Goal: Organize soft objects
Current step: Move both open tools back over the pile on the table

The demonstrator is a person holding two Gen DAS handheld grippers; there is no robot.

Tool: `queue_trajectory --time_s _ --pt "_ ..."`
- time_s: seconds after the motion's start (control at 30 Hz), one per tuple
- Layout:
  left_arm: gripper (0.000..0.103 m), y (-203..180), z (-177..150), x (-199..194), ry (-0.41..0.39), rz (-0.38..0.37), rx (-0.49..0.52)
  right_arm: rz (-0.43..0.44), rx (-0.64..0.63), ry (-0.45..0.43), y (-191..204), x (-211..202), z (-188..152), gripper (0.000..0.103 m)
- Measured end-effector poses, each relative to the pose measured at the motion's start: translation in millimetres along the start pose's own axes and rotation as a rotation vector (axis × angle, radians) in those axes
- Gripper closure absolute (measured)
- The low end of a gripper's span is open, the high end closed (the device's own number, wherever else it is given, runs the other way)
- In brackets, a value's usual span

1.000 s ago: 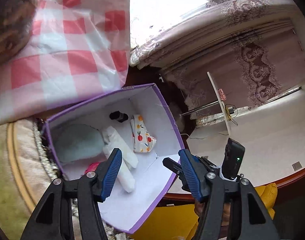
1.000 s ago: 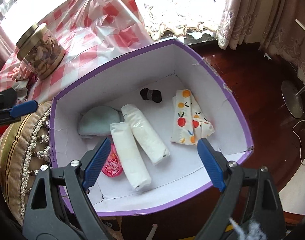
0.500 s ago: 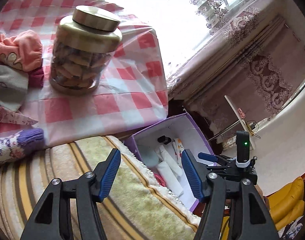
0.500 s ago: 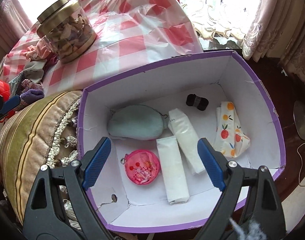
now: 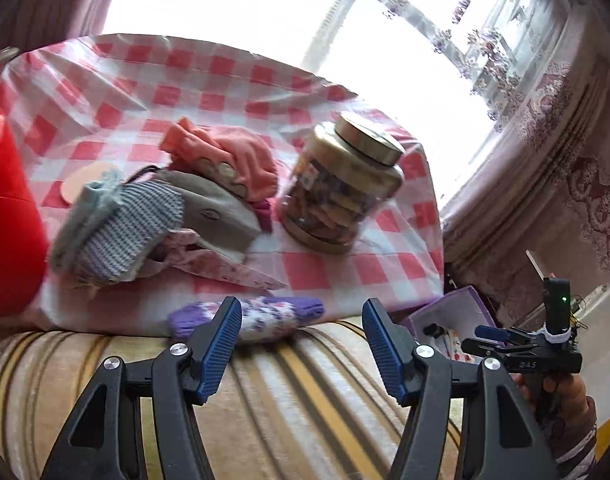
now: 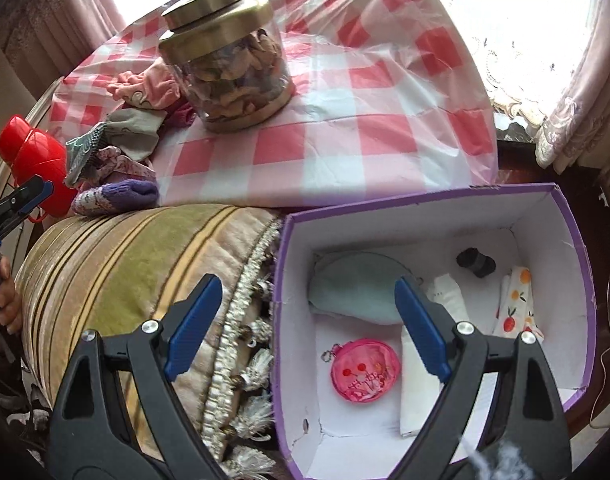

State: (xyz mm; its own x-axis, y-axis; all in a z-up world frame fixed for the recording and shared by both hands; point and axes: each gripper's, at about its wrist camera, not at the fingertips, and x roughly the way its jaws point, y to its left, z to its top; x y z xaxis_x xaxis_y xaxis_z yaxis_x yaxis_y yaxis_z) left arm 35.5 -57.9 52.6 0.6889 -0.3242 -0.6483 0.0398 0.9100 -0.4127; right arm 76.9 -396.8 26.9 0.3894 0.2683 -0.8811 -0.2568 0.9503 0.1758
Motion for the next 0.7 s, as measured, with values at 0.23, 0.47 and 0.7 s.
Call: queue_trajectory --time_s 0.23,0.47,0.7 --pt "0.050 63 17 -25 -0.084 0.154 -0.097 0.032 -0.103 0.008 43 9 21 0.013" --pt "0.051 96 35 -17 -0.091 0.249 -0.121 0.045 -0.171 0.022 76 18 37 0.013" --pt "0.050 106 57 8 -0.054 0.314 -0.096 0.057 -0.229 0.023 106 24 56 0.013"
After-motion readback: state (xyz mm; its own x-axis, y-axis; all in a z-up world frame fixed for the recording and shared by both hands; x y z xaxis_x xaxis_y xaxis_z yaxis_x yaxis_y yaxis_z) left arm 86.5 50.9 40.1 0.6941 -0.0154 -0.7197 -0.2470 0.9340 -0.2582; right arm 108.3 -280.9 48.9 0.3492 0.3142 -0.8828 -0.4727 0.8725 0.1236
